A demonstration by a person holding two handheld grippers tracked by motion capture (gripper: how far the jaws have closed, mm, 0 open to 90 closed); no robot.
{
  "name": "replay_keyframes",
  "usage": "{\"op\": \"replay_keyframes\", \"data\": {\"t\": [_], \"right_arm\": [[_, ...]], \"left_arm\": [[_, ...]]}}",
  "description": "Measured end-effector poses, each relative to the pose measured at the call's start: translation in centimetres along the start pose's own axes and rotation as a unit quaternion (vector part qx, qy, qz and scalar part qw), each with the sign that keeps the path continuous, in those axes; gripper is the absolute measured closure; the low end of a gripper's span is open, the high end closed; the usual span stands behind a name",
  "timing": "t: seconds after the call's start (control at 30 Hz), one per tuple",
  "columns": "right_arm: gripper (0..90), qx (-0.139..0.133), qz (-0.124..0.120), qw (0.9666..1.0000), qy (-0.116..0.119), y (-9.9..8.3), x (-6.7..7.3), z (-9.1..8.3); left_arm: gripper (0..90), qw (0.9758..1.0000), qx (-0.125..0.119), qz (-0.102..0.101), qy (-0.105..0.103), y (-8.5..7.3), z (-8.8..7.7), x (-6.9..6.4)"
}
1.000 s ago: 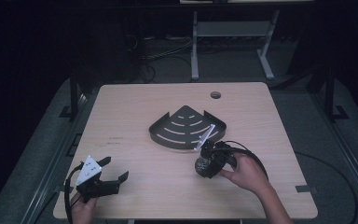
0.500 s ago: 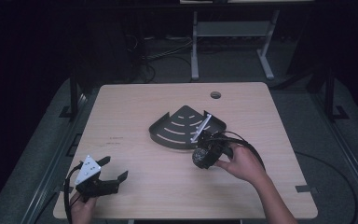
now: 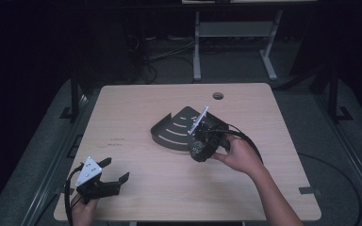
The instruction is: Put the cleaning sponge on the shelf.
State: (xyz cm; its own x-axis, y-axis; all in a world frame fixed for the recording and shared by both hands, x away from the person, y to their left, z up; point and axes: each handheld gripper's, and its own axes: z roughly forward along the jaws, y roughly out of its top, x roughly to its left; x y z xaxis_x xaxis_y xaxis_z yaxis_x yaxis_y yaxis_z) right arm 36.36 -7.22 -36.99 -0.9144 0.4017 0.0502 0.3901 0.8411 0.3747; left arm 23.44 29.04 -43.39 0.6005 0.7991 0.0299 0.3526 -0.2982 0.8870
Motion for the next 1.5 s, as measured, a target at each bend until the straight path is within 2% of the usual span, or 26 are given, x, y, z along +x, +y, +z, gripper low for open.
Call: {"op": "replay_keyframes", "data": {"t": [0.5,0.9,1.07,1.3,1.5], "right_arm": [[32.9,0.011,0.019,0.9998,-0.001,2.1,-2.7,0.3],[32.8,0.013,0.029,0.9995,-0.007,3.7,-4.3,0.8],[32.8,0.016,0.034,0.9992,-0.011,4.1,-5.0,1.2],[32.8,0.014,0.054,0.9985,-0.005,4.2,-6.4,1.9],[32.8,0.018,0.058,0.9981,-0.001,4.2,-7.1,2.5]], "left_arm": [[13.3,1.0,-0.002,-0.002,-0.001,0.0,0.0,0.2],[13.3,1.0,-0.003,-0.002,-0.001,0.0,0.0,0.2],[13.3,1.0,-0.004,-0.003,-0.001,0.0,-0.1,0.2],[13.3,1.0,-0.002,-0.005,-0.002,0.0,0.0,0.2],[13.3,1.0,0.0,-0.003,-0.002,0.1,0.2,0.1]]}}
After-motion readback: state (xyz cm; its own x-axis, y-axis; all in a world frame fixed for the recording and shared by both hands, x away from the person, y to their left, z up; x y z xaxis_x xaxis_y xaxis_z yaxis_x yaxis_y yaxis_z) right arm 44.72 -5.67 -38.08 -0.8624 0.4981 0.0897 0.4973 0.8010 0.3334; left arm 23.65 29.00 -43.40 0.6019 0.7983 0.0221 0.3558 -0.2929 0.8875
